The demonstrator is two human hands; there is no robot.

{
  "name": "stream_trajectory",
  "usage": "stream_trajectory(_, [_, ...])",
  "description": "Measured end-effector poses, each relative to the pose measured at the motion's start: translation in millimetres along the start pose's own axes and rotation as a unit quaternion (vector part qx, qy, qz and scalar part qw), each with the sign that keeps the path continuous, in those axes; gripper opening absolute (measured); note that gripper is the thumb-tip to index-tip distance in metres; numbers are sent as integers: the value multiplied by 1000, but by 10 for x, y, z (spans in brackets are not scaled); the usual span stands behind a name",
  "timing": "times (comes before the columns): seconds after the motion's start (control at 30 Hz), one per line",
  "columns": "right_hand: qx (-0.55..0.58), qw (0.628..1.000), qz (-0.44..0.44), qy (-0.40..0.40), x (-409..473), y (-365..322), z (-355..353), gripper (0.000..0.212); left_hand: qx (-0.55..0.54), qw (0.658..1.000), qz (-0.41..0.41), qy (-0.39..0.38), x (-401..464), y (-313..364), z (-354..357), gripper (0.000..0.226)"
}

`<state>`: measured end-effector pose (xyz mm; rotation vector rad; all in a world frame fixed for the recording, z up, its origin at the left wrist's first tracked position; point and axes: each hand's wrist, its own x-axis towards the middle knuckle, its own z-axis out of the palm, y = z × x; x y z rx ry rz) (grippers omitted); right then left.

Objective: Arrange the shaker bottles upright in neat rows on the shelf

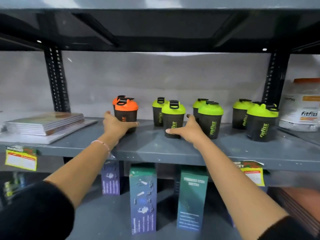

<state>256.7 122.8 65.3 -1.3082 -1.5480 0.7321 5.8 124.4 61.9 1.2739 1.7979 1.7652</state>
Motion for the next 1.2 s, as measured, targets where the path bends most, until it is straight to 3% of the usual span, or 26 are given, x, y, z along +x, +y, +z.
stream_trajectory(0.17, [-36,998,9,42,112,-35,199,81,7,998,2,-60,257,-118,-4,76])
stream_trajectory(0.3, [-42,998,-7,47,104,-109,426,80,18,998,30,-44,364,-235,-197,65])
stream_trajectory(0.53, [-56,996,-14,70,75,-178,813,75,15,998,50,-35,458,-357,-519,68])
stream_trajectory(1.07, [-55,995,-7,87,66,-113,845,74,7,998,24,-55,388,-312,-548,68])
stream_trajectory(1.13, [-55,995,-4,81,67,-148,837,75,23,998,7,-63,364,-270,-577,74])
stream_trajectory(1.2, [-46,996,-12,71,24,-155,834,81,61,996,4,-61,294,-254,-591,97])
